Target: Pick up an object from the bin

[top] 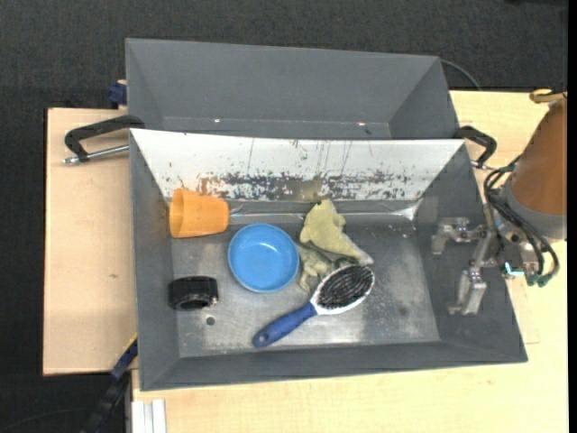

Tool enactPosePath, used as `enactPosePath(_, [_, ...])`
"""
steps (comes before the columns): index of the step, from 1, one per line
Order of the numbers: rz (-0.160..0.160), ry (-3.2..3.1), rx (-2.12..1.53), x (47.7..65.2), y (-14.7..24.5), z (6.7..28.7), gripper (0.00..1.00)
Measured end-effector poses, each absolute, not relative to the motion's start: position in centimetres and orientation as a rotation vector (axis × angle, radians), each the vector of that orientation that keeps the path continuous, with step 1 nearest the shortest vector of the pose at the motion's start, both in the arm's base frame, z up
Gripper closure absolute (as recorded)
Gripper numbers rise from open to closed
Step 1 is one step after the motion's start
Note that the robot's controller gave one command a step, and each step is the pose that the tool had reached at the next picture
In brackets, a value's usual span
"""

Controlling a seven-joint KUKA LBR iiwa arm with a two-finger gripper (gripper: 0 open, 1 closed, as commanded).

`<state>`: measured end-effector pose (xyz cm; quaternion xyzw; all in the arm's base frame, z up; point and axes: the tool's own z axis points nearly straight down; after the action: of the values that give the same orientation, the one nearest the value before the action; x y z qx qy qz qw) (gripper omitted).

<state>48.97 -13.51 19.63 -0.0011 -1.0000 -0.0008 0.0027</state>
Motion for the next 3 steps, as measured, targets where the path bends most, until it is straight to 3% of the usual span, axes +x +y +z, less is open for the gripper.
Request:
enactPosePath(1, [-0.01, -3.138, 0.02, 51.1, -2.7, 12.5, 0.0])
enactPosePath(2, [-0.001, -3.135, 0.259, 52.6, 0.3, 7.1, 0.0])
enactPosePath(3, [0.002, -3.144, 0.261, 52.9, 0.3, 7.5, 1.0])
